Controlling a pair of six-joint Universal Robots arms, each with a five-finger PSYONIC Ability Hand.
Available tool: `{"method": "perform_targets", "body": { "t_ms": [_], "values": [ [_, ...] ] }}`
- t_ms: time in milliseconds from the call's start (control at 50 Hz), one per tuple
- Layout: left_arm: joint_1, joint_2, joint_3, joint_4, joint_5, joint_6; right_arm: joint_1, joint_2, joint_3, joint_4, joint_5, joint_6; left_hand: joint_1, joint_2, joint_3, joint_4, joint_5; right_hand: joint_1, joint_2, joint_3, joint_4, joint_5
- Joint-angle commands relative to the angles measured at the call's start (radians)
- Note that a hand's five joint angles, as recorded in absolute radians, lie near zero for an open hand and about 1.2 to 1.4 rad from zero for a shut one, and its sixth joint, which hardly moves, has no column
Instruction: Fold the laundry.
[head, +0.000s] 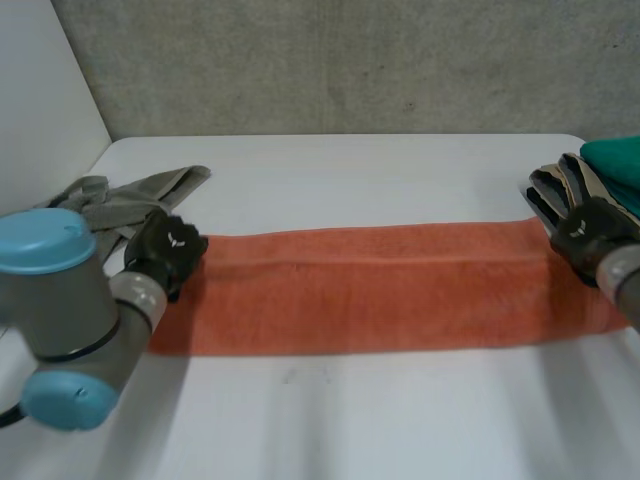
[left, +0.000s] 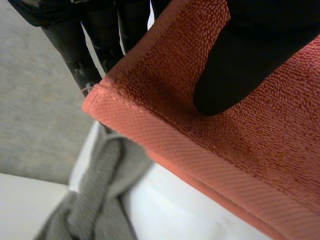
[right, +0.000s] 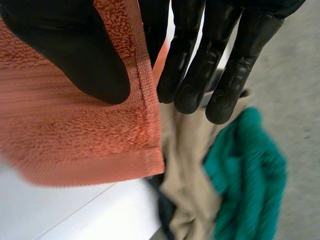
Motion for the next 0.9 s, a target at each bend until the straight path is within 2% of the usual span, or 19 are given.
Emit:
{"method": "perform_targets", "body": {
  "t_ms": [20,120,240,260,280,300,320,340,360,440,500,620,640,700,720,840,900],
  "values": [
    [-0.004,-0.236,0.228,0.144,0.001,0.049,0.059,0.208,-0.191,-0.173,0.023,0.026,0.244,0.199,0.205,0.197,0.248,0.409,0.222,0.211,0.208,0.229],
    [0.001,-0.385,0.375,0.163,0.001,0.141,0.076,0.35,-0.332,-0.284,0.025,0.026,0.244,0.199,0.205,0.197,0.248,0.409,0.222,0.211,0.208,0.229],
    [0.002,-0.497,0.495,0.213,-0.001,0.166,0.078,0.481,-0.441,-0.383,0.022,0.026,0.244,0.199,0.205,0.197,0.248,0.409,0.222,0.211,0.208,0.229],
    [0.002,-0.505,0.504,0.228,-0.001,0.166,0.078,0.504,-0.46,-0.405,0.023,0.027,0.244,0.199,0.205,0.197,0.248,0.357,0.171,0.16,0.157,0.178],
    [0.002,-0.51,0.511,0.242,-0.002,0.166,0.078,0.516,-0.47,-0.416,0.025,0.032,0.244,0.199,0.205,0.197,0.248,0.206,0.019,0.008,0.005,0.026],
    [0.001,-0.514,0.515,0.257,-0.002,0.165,0.078,0.525,-0.478,-0.425,0.026,0.038,0.163,0.118,0.124,0.116,0.167,0.024,-0.162,-0.174,-0.176,-0.156],
    [-0.001,-0.519,0.515,0.293,-0.004,0.165,0.082,0.539,-0.489,-0.442,0.031,0.056,-0.556,-0.601,-0.595,-0.602,-0.552,-0.597,-0.783,-0.794,-0.797,-0.777],
    [-0.001,-0.519,0.511,0.311,-0.004,0.166,0.084,0.541,-0.49,-0.448,0.032,0.064,-0.929,-0.974,-0.969,-0.976,-0.925,-0.813,-0.999,-1.011,-1.013,-0.993],
    [-0.002,-0.517,0.509,0.327,-0.004,0.166,0.088,0.542,-0.492,-0.453,0.032,0.075,-0.978,-1.023,-1.017,-1.024,-0.974,-0.813,-0.999,-1.011,-1.013,-0.993],
    [-0.014,-0.491,0.472,0.371,-0.001,0.155,0.108,0.516,-0.481,-0.463,0.034,0.116,-0.978,-1.023,-1.017,-1.024,-0.974,-0.813,-0.999,-1.011,-1.013,-0.993],
    [-0.025,-0.427,0.414,0.377,-0.004,0.125,0.114,0.437,-0.435,-0.453,0.034,0.176,-0.978,-1.023,-1.017,-1.024,-0.974,-0.813,-0.999,-1.011,-1.013,-0.993],
    [-0.034,-0.275,0.276,0.376,-0.005,0.033,0.102,0.204,-0.261,-0.428,0.02,0.438,-0.978,-1.023,-1.017,-1.024,-0.974,-0.813,-0.999,-1.011,-1.013,-0.993],
    [-0.034,-0.226,0.23,0.376,-0.004,-0.001,0.099,0.139,-0.224,-0.393,0.01,0.504,-0.978,-1.023,-1.017,-1.024,-0.974,-0.813,-0.999,-1.011,-1.013,-0.993],
    [-0.03,-0.163,0.169,0.374,-0.002,-0.045,0.082,0.067,-0.19,-0.307,-0.03,0.578,-0.978,-1.023,-1.017,-1.024,-0.974,-0.813,-0.999,-1.011,-1.013,-0.993],
    [-0.028,-0.119,0.125,0.373,-0.002,-0.08,0.049,0.035,-0.169,-0.229,-0.071,0.611,-0.978,-1.023,-1.017,-1.024,-0.974,-0.813,-0.999,-1.011,-1.013,-0.993],
    [-0.025,-0.005,-0.003,0.371,0.001,-0.185,-0.063,-0.002,-0.132,0.058,-0.219,0.636,-0.978,-1.023,-1.017,-1.024,-0.974,-0.813,-0.999,-1.011,-1.013,-0.993],
    [-0.027,0.015,-0.038,0.371,0.002,-0.22,-0.094,-0.002,-0.118,0.133,-0.247,0.627,-0.978,-1.023,-1.017,-1.024,-0.974,-0.8,-0.987,-0.998,-1.001,-0.98]
  ]
}}
